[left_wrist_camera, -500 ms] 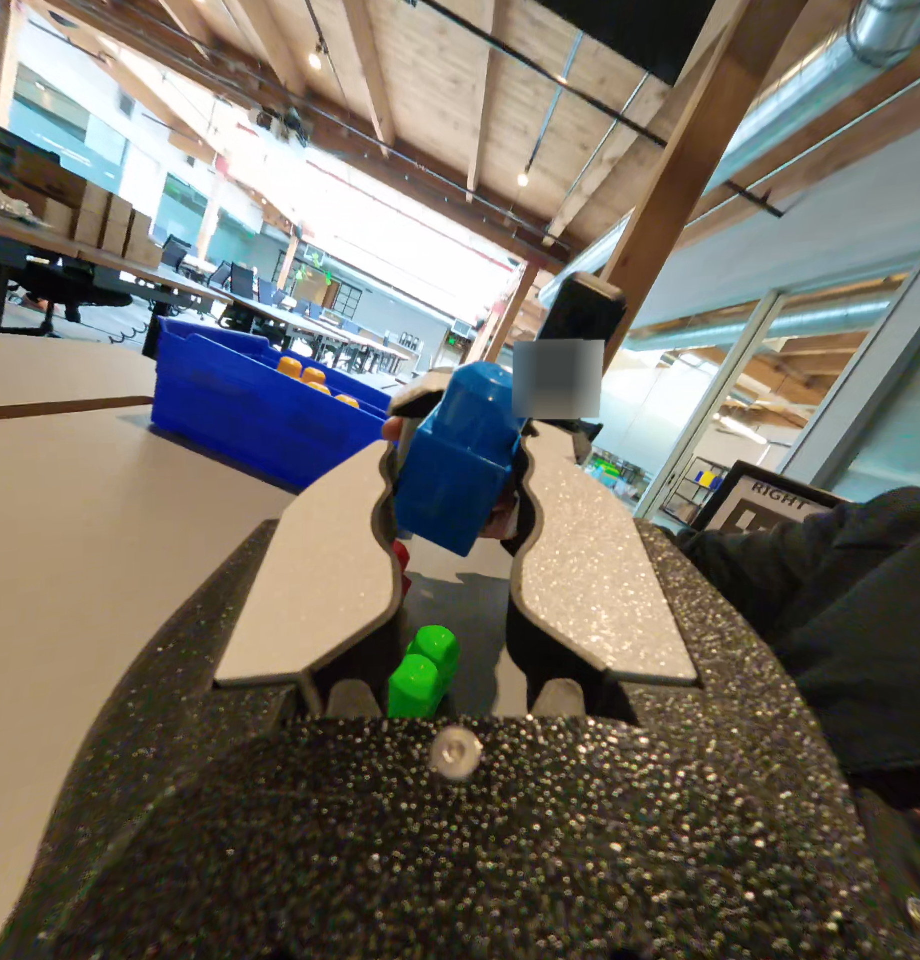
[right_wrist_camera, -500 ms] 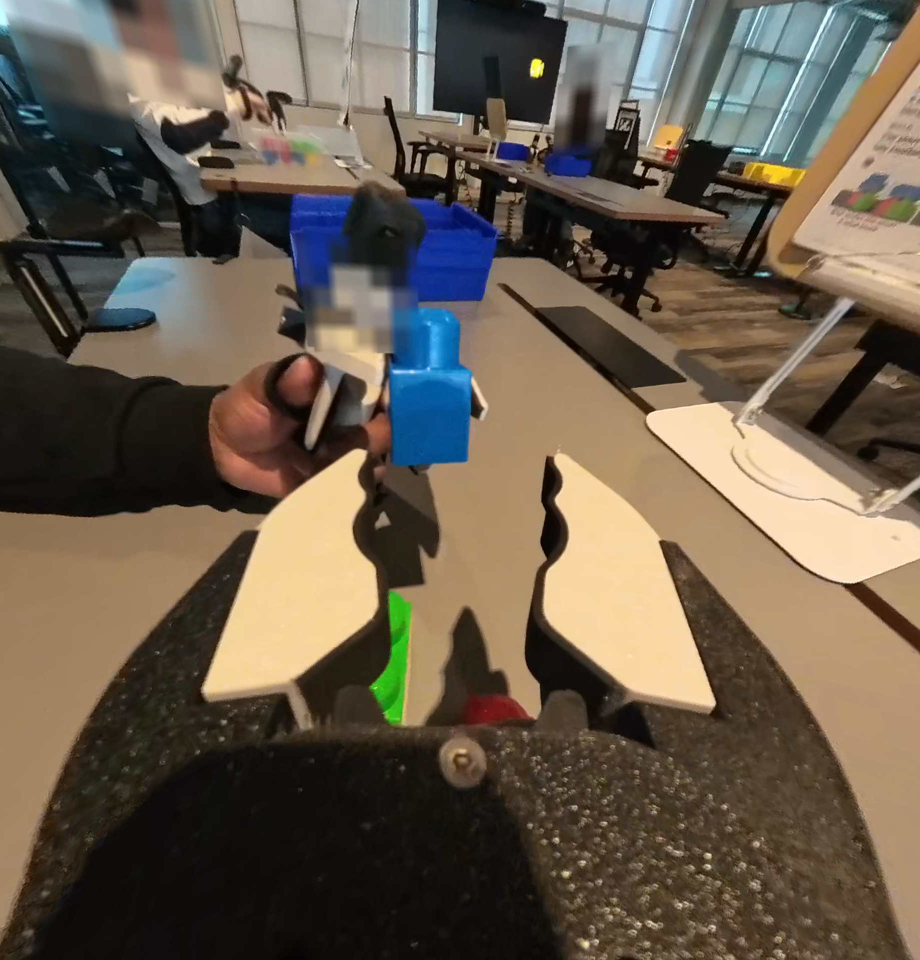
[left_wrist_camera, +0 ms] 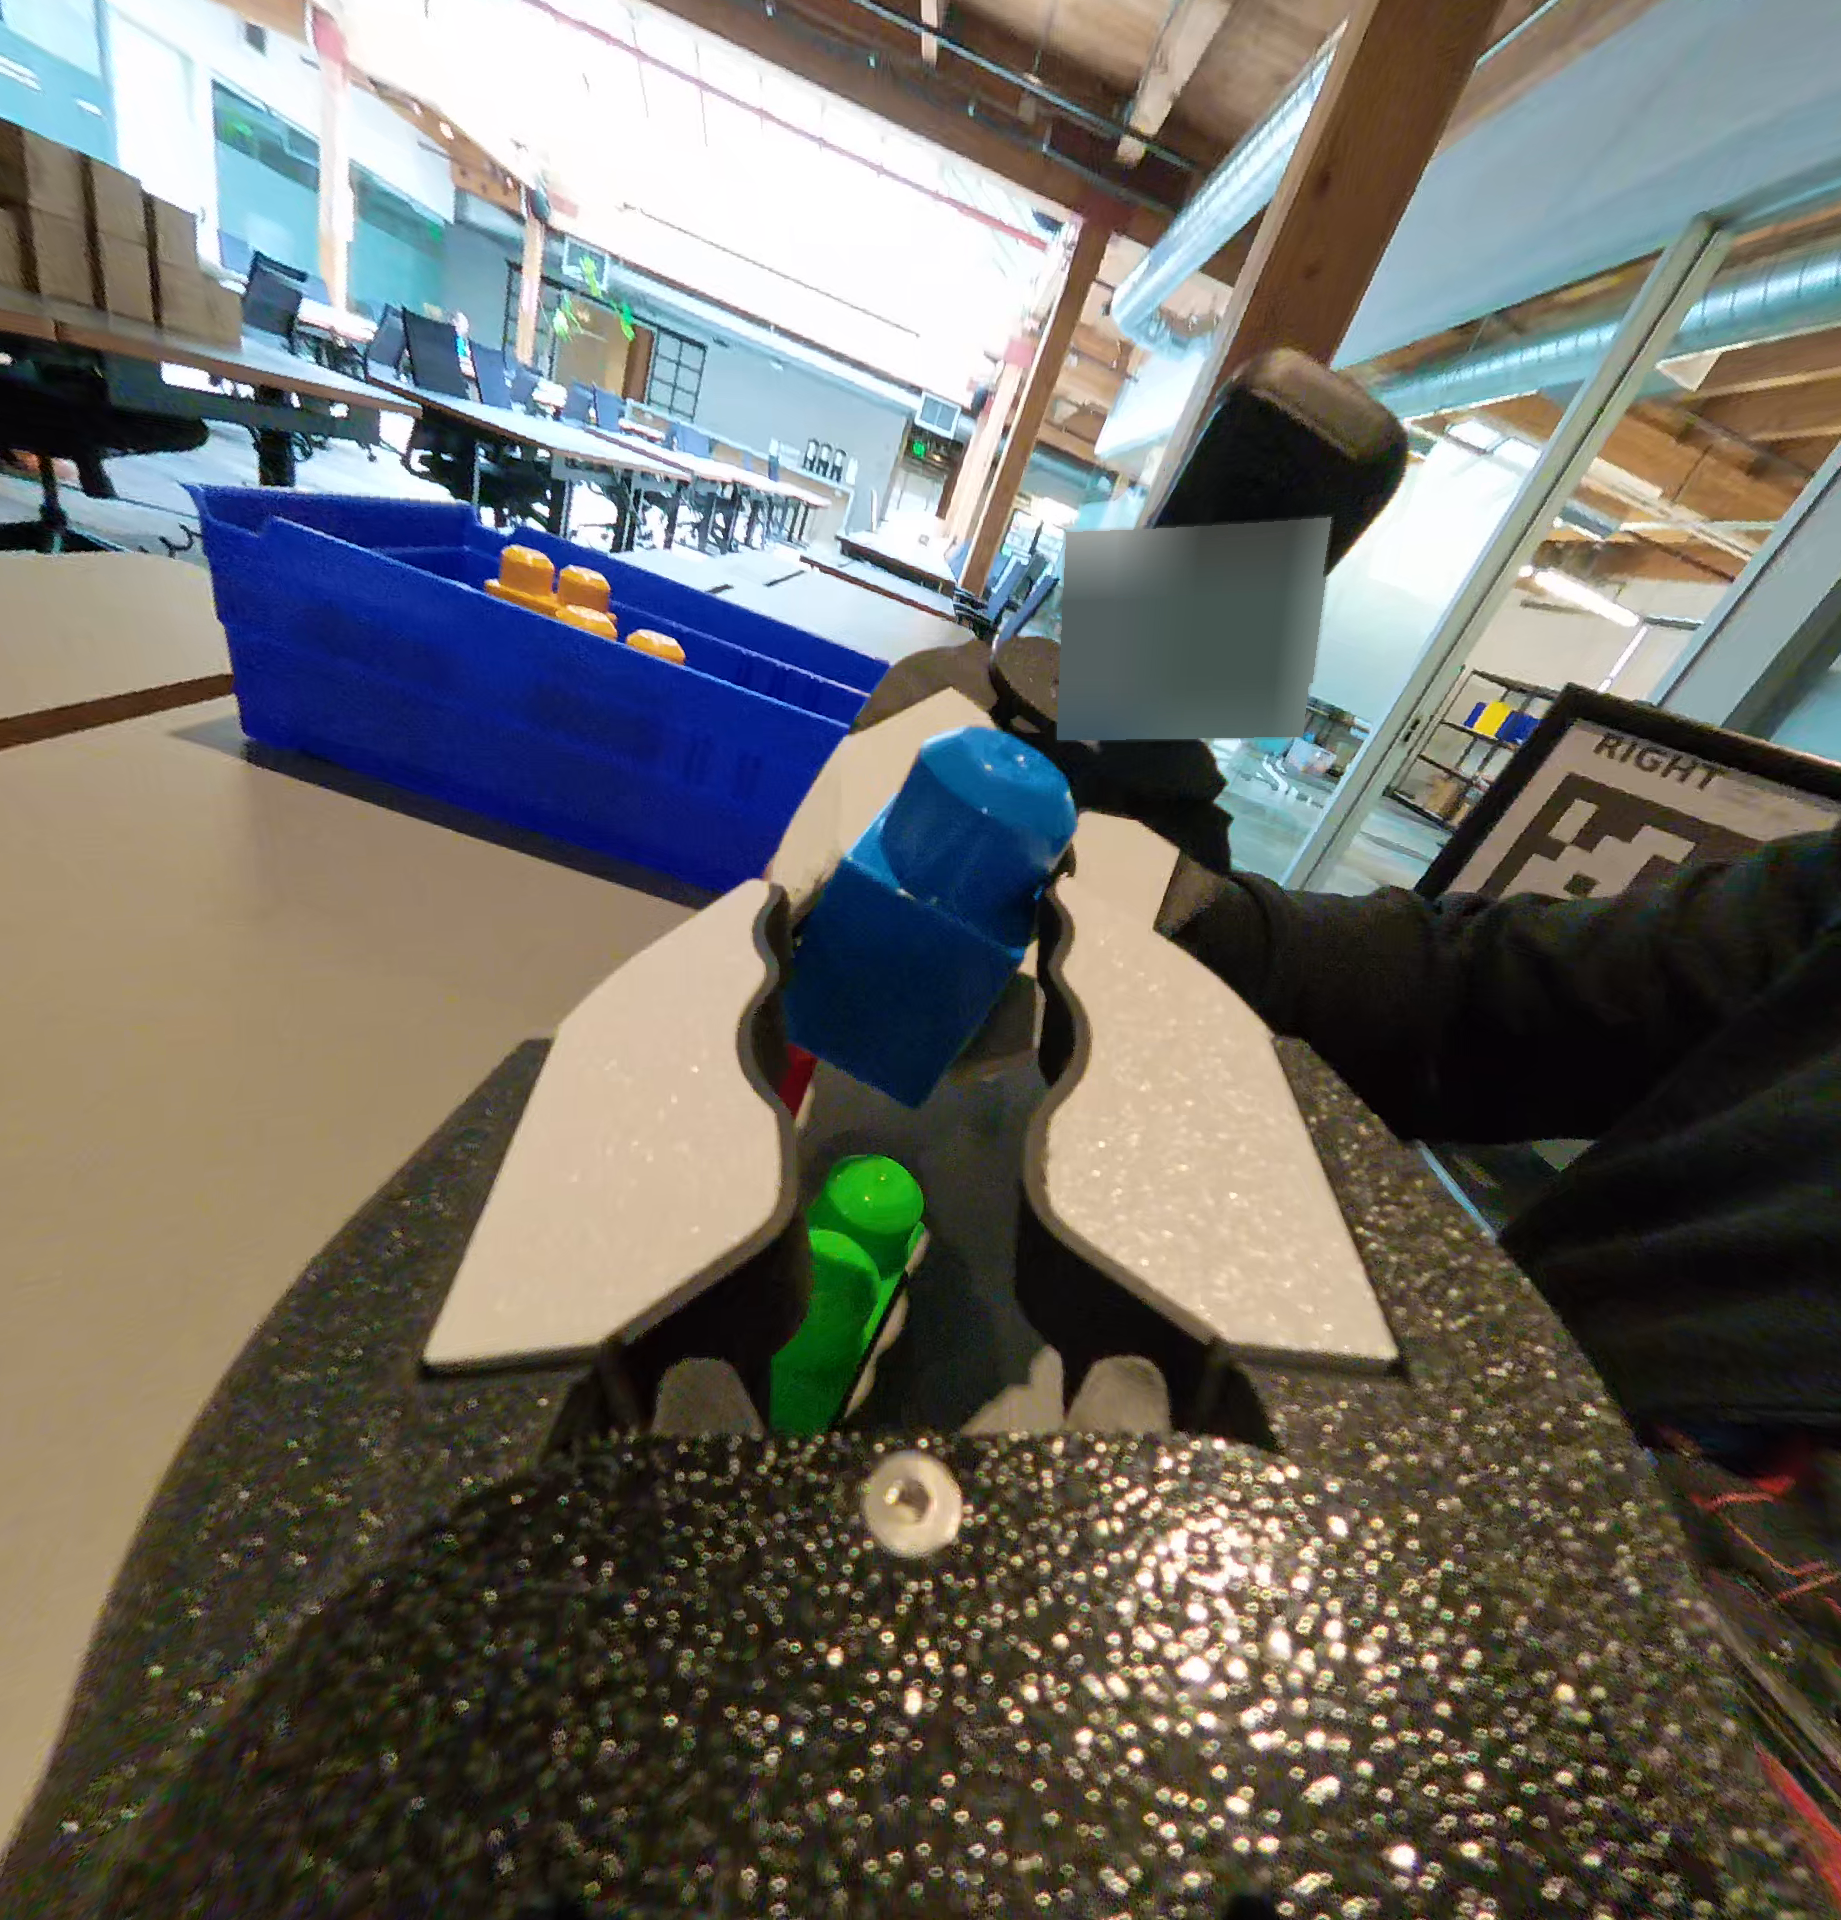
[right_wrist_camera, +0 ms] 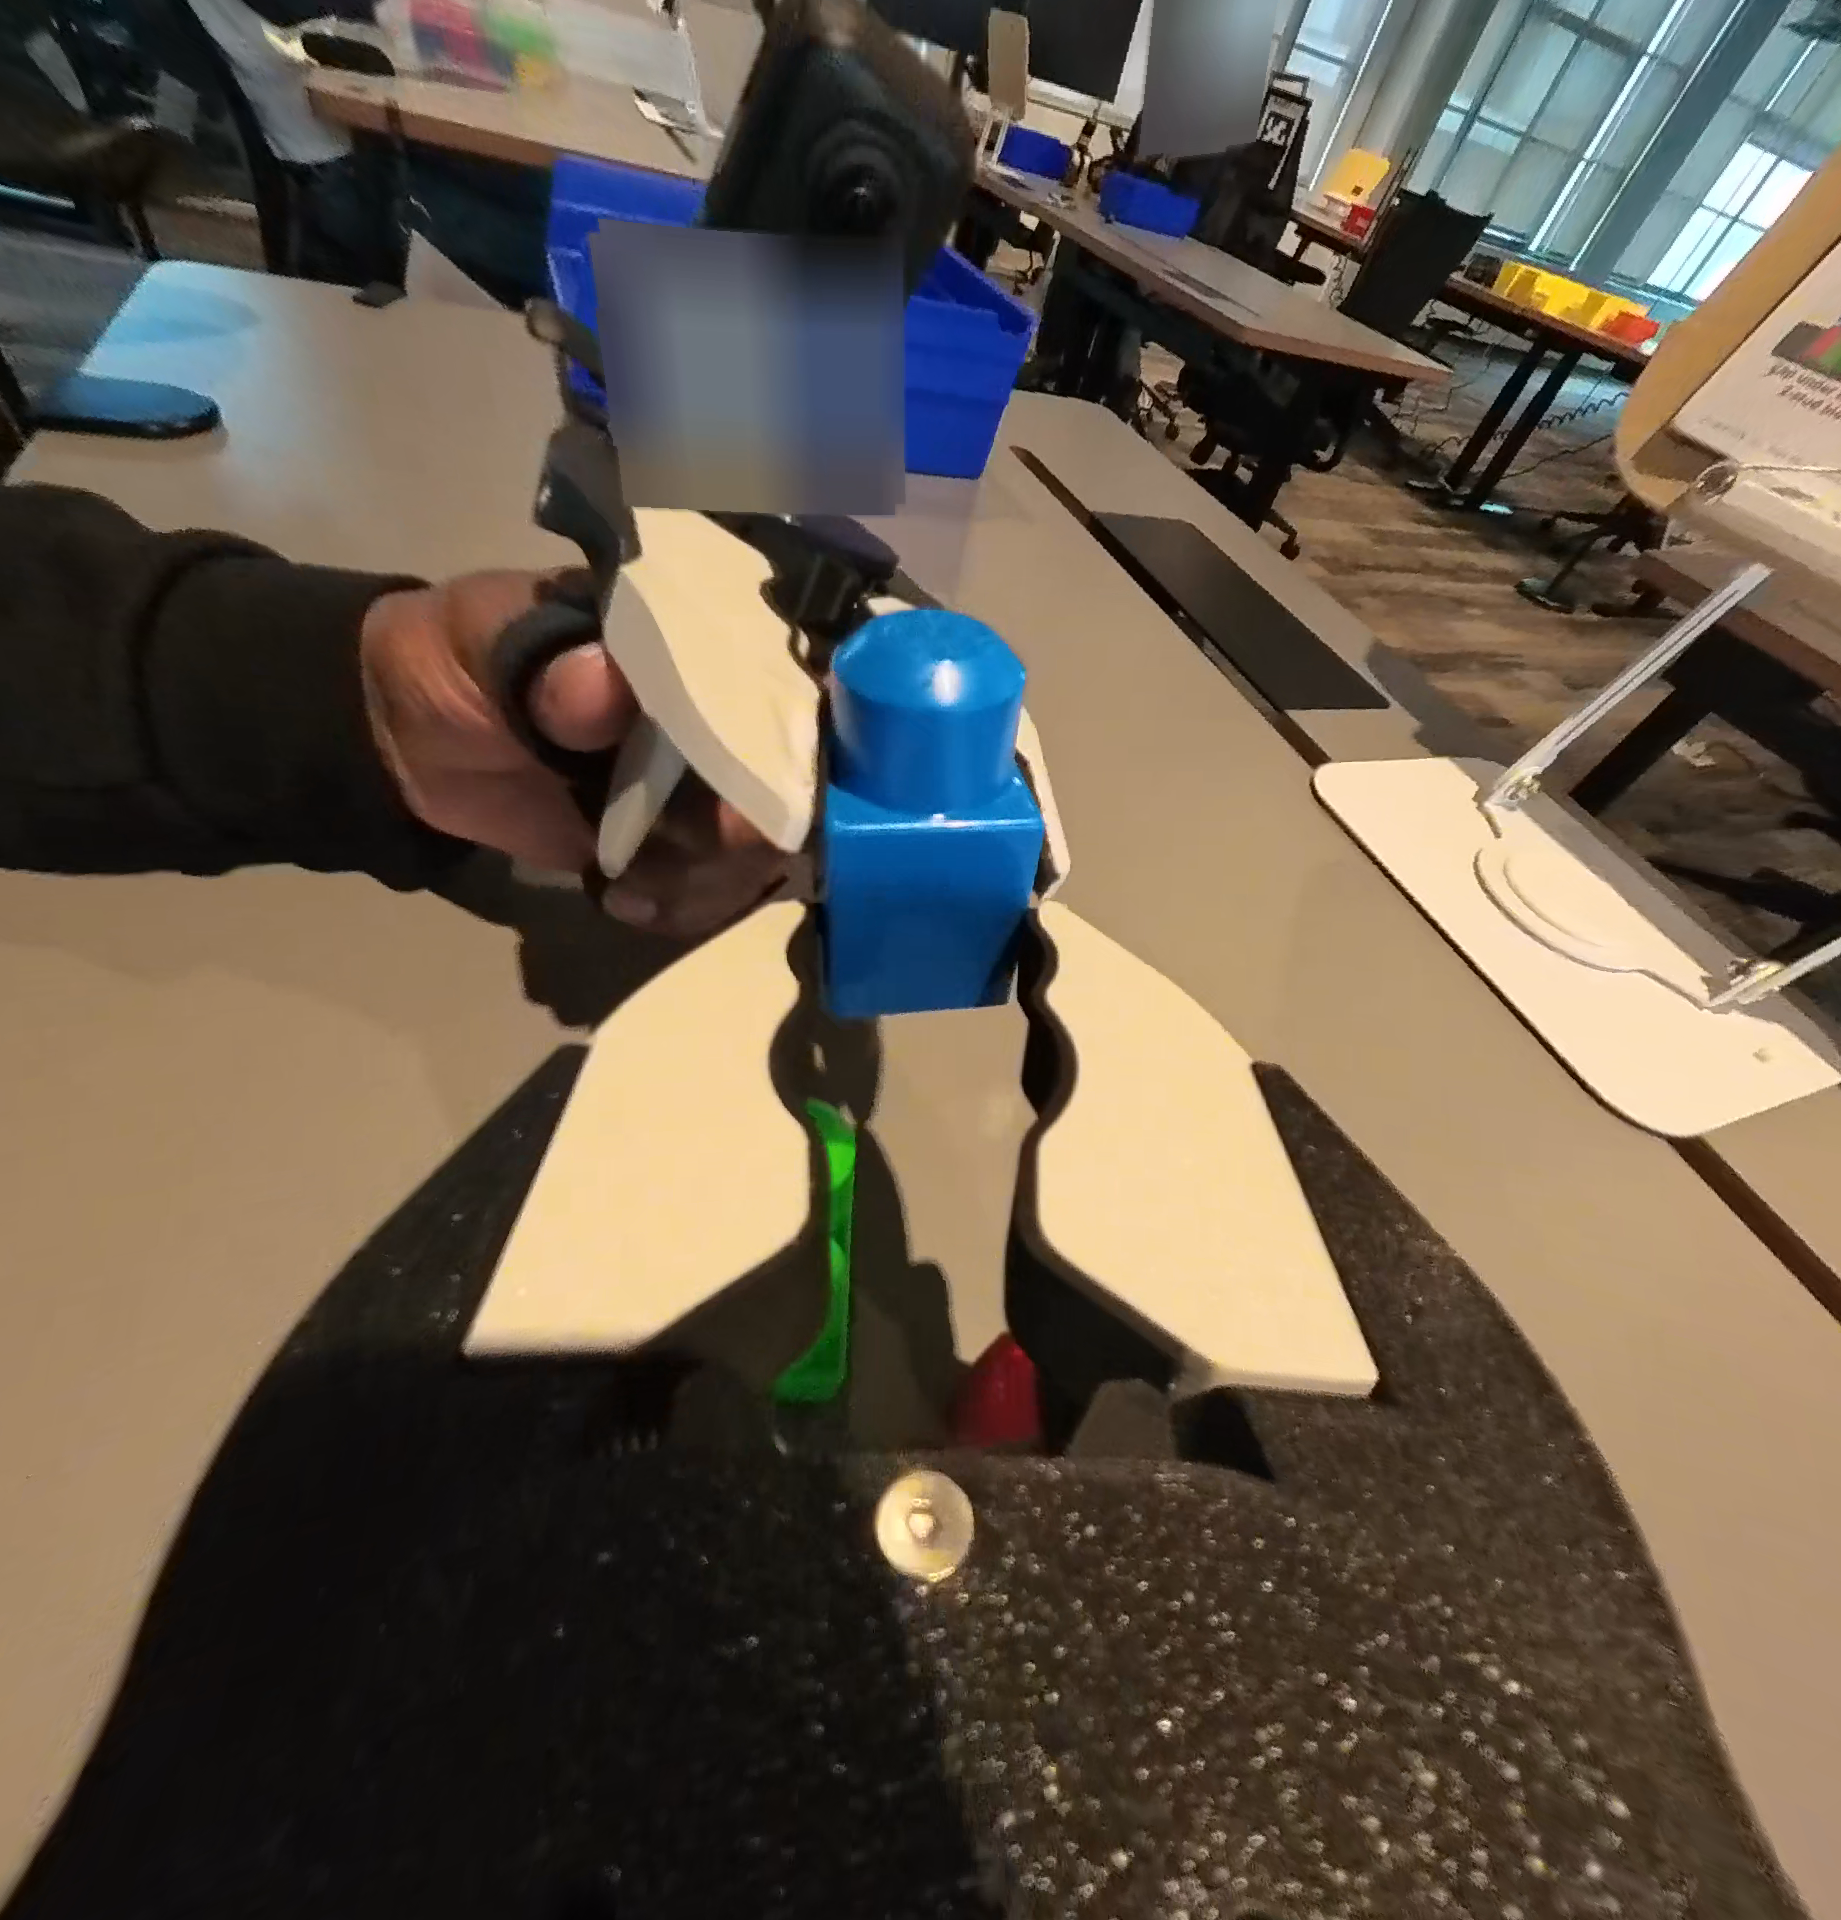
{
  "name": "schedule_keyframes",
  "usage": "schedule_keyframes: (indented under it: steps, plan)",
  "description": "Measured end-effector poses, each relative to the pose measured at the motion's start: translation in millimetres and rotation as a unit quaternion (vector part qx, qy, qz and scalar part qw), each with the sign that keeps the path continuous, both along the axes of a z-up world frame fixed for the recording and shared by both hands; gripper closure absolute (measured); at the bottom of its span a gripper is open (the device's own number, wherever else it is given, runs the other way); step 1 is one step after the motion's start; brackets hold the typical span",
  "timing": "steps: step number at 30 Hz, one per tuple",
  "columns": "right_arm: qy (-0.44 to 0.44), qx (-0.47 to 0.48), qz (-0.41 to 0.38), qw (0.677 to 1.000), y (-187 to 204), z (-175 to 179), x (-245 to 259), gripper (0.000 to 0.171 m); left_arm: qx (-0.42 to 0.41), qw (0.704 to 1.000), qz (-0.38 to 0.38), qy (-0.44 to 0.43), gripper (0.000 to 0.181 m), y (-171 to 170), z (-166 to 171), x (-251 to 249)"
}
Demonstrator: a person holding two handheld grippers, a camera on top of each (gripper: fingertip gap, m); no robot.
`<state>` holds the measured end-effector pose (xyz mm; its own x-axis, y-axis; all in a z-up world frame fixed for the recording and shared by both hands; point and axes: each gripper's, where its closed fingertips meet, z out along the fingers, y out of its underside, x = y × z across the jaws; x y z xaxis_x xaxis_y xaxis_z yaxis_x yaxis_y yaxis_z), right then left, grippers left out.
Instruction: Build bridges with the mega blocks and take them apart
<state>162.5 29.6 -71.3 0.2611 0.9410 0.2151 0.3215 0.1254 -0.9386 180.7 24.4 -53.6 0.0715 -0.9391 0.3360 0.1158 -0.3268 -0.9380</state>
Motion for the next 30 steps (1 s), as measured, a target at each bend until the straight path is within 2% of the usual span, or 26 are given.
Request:
schedule_keyframes:
  steps: [4, 9, 15, 21, 24, 30]
  plan:
    - [-0.012, -0.003, -0.002, 1.000, 0.0, -5.6, 5.7, 0.136, 0.014, 1.000, 0.004, 0.015, 0.138, 0.4, -3.8, 2.1]
    - [-0.023, -0.034, 0.014, 0.999, -3.6, -12.6, 6.9, 0.136, 0.057, 0.998, 0.020, -0.007, 0.142, 1.0, 12.0, -8.6]
    - [-0.037, -0.043, 0.028, 0.998, -8.5, -20.4, 2.0, 0.135, 0.096, 0.994, -0.003, 0.046, 0.152, -9.1, 0.1, -1.8]
    - [-0.038, -0.029, 0.016, 0.999, -3.4, -18.9, 7.2, 0.131, 0.114, 0.990, 0.043, 0.076, 0.153, -1.2, -0.1, -3.9]
    - [-0.054, -0.026, -0.016, 0.998, 10.9, -18.4, 27.1, 0.120, 0.086, 0.989, 0.083, 0.084, 0.153, 14.5, -6.7, -10.4]
    - [-0.044, -0.125, -0.063, 0.989, 28.4, -26.0, 68.8, 0.118, -0.020, 0.982, 0.114, 0.149, 0.153, 40.6, -50.2, -20.9]
